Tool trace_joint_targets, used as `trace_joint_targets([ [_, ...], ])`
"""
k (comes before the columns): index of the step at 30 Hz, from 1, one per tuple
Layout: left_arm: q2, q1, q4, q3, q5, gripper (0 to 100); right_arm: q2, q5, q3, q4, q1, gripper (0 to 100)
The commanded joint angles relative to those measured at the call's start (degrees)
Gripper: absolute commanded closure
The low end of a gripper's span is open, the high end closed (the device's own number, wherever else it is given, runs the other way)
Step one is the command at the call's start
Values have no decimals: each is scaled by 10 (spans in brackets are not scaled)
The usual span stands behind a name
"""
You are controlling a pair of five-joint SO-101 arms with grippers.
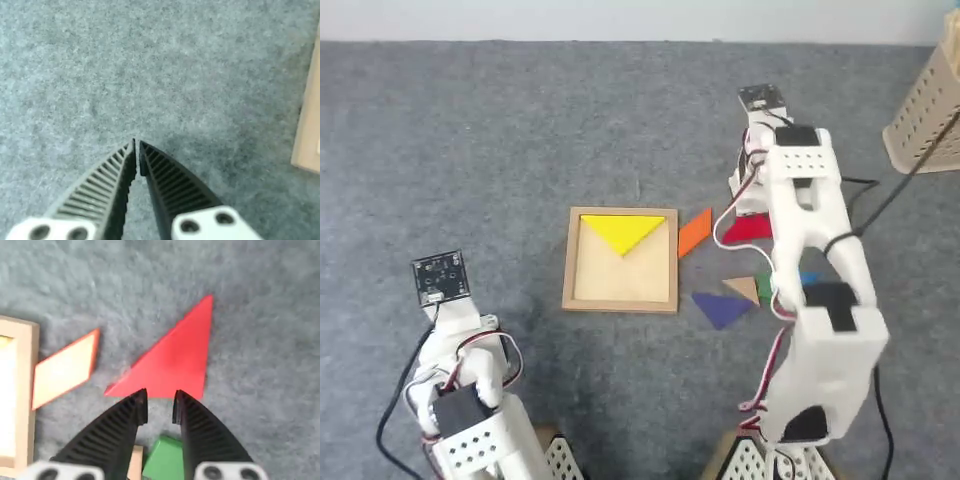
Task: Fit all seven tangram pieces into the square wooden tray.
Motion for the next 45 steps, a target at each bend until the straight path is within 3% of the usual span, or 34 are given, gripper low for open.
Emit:
trace_joint_targets([
  [1, -2, 1, 2, -5, 5, 987, -113, -33, 78, -85, 7, 890],
  [5, -2, 1, 2, -5, 5, 987, -160, -120, 164, -163, 4, 883],
  [11, -2, 1, 2, -5, 5, 987, -115, -195, 151, -163, 4, 749],
  [22, -2, 1, 2, -5, 5, 987, 138, -293, -104, -7, 6, 688],
  [30, -2, 1, 2, -5, 5, 987, 218, -282, -193, 29, 0, 687],
  [45, -2, 1, 2, -5, 5, 987, 105, -190, -192, 45, 7, 688],
])
